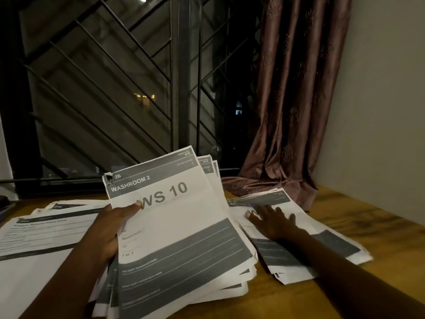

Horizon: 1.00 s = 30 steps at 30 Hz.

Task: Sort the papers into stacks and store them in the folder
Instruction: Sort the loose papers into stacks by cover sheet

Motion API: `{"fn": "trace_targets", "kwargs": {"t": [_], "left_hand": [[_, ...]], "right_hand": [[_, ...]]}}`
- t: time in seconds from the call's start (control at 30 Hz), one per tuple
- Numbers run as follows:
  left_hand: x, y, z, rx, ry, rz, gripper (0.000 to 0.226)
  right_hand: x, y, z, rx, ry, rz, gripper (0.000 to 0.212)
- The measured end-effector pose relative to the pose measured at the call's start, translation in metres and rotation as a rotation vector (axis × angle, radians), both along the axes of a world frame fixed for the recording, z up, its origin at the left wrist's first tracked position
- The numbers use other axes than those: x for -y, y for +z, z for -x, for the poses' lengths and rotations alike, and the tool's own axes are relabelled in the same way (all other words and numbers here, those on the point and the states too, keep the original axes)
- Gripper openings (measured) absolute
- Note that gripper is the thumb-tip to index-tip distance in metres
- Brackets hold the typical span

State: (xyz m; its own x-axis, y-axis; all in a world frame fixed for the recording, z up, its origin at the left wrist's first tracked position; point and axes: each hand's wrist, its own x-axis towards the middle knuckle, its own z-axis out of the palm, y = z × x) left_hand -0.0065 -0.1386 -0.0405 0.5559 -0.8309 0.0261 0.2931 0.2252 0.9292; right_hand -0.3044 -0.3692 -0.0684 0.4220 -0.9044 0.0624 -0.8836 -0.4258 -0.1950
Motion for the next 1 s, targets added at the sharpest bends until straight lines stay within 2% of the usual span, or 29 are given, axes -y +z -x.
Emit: {"fn": "trace_targets", "kwargs": {"t": [0.07,0.13,0.2,0.27,0.33,0.47,0.6,0.77,0.9,1.0], "left_hand": [[0.001,0.001,0.001,0.009,-0.007,-0.006,0.031],[0.002,0.003,0.004,0.022,-0.019,-0.007,0.03],[0.003,0.004,0.005,0.032,-0.024,0.01,0.031],[0.003,0.003,0.004,0.04,-0.024,0.019,0.032],[0.002,0.004,0.004,0.059,-0.046,0.016,0.038],[0.0,0.005,0.005,0.084,-0.064,0.005,0.054],[0.001,0.003,0.002,0.069,-0.058,0.013,0.049],[0.003,0.004,0.002,0.076,-0.055,0.005,0.052],[0.003,0.004,-0.005,0.101,0.002,-0.028,0.036],[0.005,0.002,-0.009,0.12,0.011,-0.05,0.032]], "right_hand": [[-0.015,0.004,-0.003,0.091,-0.027,0.031,0.078],[-0.037,0.025,-0.01,0.415,-0.002,0.031,0.089],[-0.062,0.049,-0.02,0.82,0.137,-0.22,0.066],[-0.082,0.063,-0.03,1.025,0.258,-0.587,0.045],[-0.092,0.062,-0.036,1.041,0.294,-0.675,0.032],[-0.098,0.053,-0.04,1.094,0.219,-0.593,0.024],[-0.097,0.056,-0.028,1.157,0.2,-0.546,0.029],[-0.09,0.073,-0.012,1.13,0.159,-0.483,0.02],[-0.05,0.109,0.015,0.915,-0.093,-0.16,0.026],[-0.016,0.126,0.046,0.526,-0.234,-0.072,0.042]]}}
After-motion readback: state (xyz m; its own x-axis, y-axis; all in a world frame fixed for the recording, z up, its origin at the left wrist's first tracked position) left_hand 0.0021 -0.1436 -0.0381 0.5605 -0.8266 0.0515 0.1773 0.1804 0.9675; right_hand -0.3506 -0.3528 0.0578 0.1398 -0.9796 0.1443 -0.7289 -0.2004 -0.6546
